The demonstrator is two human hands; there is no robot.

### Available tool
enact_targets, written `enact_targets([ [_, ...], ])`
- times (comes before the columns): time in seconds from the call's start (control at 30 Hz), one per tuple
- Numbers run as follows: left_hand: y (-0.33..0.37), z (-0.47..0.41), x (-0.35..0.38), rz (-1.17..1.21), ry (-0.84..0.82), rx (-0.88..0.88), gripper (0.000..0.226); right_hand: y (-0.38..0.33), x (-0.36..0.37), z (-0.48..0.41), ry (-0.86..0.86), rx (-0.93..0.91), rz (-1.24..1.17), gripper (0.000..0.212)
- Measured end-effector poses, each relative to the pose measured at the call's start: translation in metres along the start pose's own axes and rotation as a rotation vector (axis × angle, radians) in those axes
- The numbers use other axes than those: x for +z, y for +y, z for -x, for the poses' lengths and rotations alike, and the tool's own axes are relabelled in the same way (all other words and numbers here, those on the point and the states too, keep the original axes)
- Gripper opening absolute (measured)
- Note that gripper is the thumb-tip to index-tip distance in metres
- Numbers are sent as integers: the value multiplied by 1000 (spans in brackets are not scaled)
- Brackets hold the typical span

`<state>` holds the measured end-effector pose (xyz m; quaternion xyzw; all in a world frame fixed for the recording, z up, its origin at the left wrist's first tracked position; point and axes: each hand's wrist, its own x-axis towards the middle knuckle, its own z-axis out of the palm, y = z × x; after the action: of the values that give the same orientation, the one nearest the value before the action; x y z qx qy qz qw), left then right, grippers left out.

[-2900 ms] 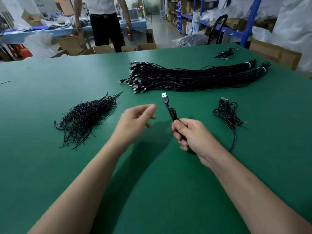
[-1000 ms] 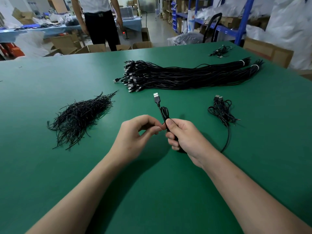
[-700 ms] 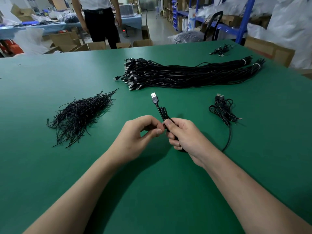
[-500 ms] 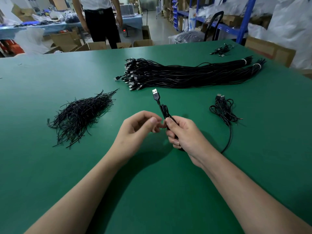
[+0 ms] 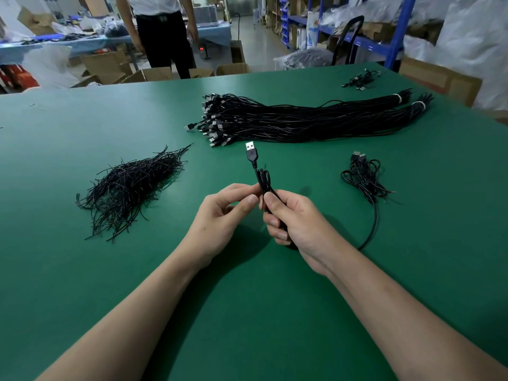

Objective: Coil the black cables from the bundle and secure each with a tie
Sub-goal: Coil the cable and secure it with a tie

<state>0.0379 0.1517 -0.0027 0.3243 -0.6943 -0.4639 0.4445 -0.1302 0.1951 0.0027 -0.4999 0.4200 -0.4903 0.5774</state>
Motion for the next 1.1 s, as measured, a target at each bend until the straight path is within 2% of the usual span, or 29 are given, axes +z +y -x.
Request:
enact_targets([
  [0.2, 1, -2, -4, -36, -61, -12, 24, -1, -3, 1, -69, 39, -51, 26],
  [0.33, 2, -3, -6, 10, -29, -11, 20, -4, -1, 2, -108, 76, -61, 27],
  [0.47, 3, -4, -6, 12, 16, 27, 12, -8, 1, 5, -148, 89, -14, 29],
  [0.6, 3, -4, -5, 12, 46, 49, 24, -12, 0, 7, -178, 86, 45, 31],
  [0.77, 4, -3, -1, 50, 22, 48, 18, -12, -2, 8, -233, 98, 107, 29],
  [0.9, 4, -2, 5, 91, 8, 35, 36, -13, -7, 8, -296, 144, 12, 24],
  [1.1, 6, -2, 5, 108, 6, 42, 44, -17, -10, 9, -357, 229, -192, 22],
])
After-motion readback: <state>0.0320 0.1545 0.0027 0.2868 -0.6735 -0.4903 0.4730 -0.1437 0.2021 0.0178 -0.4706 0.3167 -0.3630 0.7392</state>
